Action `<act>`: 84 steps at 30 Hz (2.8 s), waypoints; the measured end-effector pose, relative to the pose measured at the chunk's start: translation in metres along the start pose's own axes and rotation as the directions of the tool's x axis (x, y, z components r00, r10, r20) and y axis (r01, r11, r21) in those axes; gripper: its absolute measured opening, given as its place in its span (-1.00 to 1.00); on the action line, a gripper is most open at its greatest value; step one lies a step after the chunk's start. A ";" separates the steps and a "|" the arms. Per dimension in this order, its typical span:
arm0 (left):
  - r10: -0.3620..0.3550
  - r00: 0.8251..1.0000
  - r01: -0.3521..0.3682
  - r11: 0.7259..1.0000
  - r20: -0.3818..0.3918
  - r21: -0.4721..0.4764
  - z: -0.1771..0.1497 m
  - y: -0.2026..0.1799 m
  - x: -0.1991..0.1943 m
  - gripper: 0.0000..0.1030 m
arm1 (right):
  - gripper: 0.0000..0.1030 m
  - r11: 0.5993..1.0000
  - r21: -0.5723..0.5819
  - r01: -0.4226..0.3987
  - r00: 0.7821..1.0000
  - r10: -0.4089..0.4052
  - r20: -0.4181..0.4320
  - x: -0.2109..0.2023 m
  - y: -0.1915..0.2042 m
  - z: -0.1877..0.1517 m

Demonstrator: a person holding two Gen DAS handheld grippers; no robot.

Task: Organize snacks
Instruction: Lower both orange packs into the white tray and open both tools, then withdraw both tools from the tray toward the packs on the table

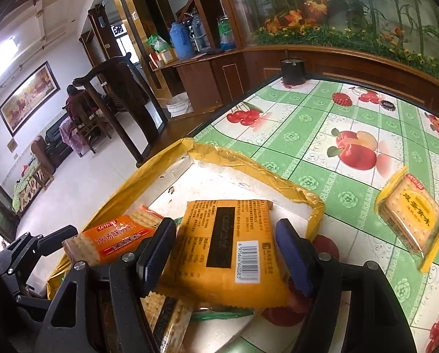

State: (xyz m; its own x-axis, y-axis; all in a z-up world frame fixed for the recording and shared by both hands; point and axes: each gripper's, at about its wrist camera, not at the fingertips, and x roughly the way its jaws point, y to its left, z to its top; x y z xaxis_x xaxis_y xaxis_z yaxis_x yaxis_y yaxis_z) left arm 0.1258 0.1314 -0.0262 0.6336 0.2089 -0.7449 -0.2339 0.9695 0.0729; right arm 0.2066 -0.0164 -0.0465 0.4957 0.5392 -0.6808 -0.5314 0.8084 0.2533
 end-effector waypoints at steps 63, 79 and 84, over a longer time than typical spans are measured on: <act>-0.232 0.972 0.222 0.948 0.019 0.228 0.020 -0.201 -0.038 0.68 | 0.75 0.860 0.366 0.356 0.895 -0.427 0.132 -0.253 -0.239 -0.120; -0.227 0.972 0.234 0.957 -0.057 0.172 0.058 -0.246 0.042 0.68 | 0.75 0.872 0.302 0.386 0.905 -0.421 0.060 -0.187 -0.228 -0.085; -0.281 0.954 0.297 0.923 -0.101 0.243 0.063 -0.258 0.062 0.68 | 0.75 0.863 0.293 0.410 0.901 -0.434 0.018 -0.164 -0.230 -0.083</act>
State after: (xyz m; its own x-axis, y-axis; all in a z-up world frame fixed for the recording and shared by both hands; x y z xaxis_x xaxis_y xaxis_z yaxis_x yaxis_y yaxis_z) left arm 0.2722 -0.0973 -0.0497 0.5961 -0.0856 -0.7984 0.1514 0.9885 0.0070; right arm 0.1909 -0.3103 -0.0501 0.6899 0.1388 -0.7105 -0.0540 0.9886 0.1407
